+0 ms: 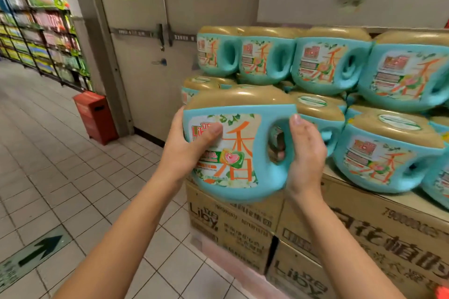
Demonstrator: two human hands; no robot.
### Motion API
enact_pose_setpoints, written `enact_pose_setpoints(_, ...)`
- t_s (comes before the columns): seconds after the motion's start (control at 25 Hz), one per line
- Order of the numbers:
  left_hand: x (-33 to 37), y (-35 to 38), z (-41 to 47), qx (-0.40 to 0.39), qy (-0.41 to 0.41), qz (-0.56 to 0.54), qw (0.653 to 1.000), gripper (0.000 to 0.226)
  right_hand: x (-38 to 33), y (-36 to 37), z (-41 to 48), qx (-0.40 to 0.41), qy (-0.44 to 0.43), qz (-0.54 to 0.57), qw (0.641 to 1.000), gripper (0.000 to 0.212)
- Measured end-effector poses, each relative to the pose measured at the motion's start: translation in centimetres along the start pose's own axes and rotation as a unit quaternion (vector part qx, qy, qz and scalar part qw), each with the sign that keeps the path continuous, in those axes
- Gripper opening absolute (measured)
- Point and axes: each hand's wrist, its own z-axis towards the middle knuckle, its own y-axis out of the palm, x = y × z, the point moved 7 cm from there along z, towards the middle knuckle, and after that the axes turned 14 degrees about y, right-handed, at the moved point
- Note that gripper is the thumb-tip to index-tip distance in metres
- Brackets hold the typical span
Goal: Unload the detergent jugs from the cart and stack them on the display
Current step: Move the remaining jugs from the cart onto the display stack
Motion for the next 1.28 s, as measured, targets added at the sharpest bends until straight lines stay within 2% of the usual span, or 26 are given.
enact_pose_setpoints(0.08, -1.0, -2.0, 4.1, 0.006, 0.024, -0.007, 1.0, 0.107, 0.3, 3.6, 3.4, -0.027, -0.028, -0.026, 0.999, 0.029)
enact_pose_setpoints(0.28, -4.2, -6.7, 15.0, -0.04, 0.081, -0.001, 0.996, 0.085, 2.2, 11.0, 11.6, -0.046, -0.037, -0.145, 0.988, 0.071)
enact_pose_setpoints(0.48, -6.4, -9.6, 26.7, -0.119, 0.13, 0.015, 0.984, 0.086, 2.2, 16.7, 20.3, -0.024, -0.049, -0.222, 0.974, 0.083)
enact_pose_setpoints(0.68, -10.2, -10.8, 34.2, -0.14, 0.138, -0.004, 0.98, 0.103, 3.5, 20.1, 26.8, 0.01, -0.049, -0.297, 0.954, 0.073)
enact_pose_setpoints(0.76, -12.0, -11.1, 35.8, -0.148, 0.131, -0.011, 0.98, 0.098, 4.3, 20.7, 28.4, 0.029, -0.047, -0.316, 0.947, 0.077)
enact_pose_setpoints(0.88, -14.3, -11.2, 37.2, -0.157, 0.113, -0.027, 0.981, 0.091, 5.4, 21.1, 30.3, 0.045, -0.048, -0.326, 0.943, 0.078)
enact_pose_setpoints(1.2, -17.4, -10.8, 38.6, -0.129, 0.091, -0.054, 0.986, 0.103, 6.9, 21.3, 32.2, 0.063, -0.071, -0.321, 0.942, 0.054)
enact_pose_setpoints(1.28, -17.9, -10.7, 38.8, -0.138, 0.087, -0.044, 0.986, 0.108, 6.8, 21.2, 32.3, 0.061, -0.069, -0.333, 0.939, 0.057)
